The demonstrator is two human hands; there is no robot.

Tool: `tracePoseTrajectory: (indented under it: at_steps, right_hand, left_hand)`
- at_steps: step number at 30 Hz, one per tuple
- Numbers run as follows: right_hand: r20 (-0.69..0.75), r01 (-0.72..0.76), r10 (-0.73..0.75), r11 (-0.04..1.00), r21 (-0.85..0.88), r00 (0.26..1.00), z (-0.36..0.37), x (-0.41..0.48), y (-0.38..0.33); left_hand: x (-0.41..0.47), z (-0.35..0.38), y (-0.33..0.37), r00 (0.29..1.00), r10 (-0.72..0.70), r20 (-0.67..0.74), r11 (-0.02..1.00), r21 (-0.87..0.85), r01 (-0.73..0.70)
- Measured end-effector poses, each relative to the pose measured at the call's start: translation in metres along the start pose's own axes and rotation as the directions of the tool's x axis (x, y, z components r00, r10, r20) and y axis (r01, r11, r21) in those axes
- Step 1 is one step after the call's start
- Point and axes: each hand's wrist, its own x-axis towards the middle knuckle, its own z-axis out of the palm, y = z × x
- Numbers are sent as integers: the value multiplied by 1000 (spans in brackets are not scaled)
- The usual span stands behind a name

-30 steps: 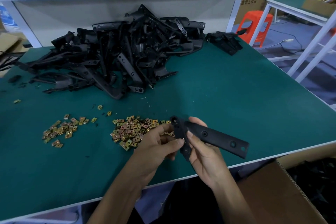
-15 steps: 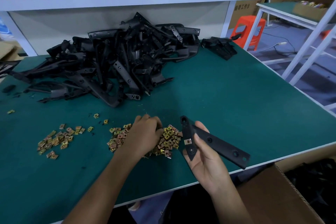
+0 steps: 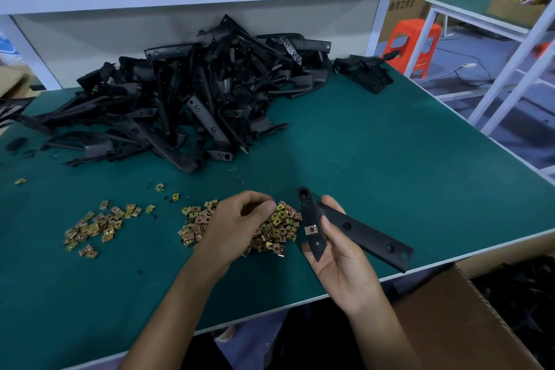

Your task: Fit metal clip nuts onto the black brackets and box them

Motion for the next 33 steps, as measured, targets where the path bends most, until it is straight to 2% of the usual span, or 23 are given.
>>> tracePoseTrajectory:
  at_steps: [4, 10, 15, 20, 22, 25, 33]
  right_hand:
    - [-11, -4, 4, 1000, -9, 1000, 0, -1, 0]
    - [-13, -5, 5, 1000, -6, 1000, 0, -2, 0]
    - [-16, -1, 1, 1000, -13, 1000, 1, -2, 0]
    - [-12, -1, 0, 1000, -27, 1000, 1, -2, -1]
    - [-11, -3, 2, 1000, -22, 1000, 1, -3, -1]
    - [-9, -2, 1, 1000, -25, 1000, 2, -3, -1]
    - [-3, -2, 2, 1000, -23, 1000, 3, -3, 0]
  left_hand:
    - [-2, -3, -5, 998, -52, -31, 996, -80, 50]
    - [-2, -5, -9, 991, -96, -92, 991, -100, 86]
    - [-1, -13, -10, 984, -37, -174, 999, 21, 42]
    - [-5, -18, -8, 993, -37, -112, 996, 74, 46]
    - [-8, -19, -9, 992, -106, -72, 994, 31, 109]
    - [-11, -20, -8, 983, -185, 1, 971, -151, 183]
    - [-29, 4, 5, 978, -172, 119, 872, -443, 207]
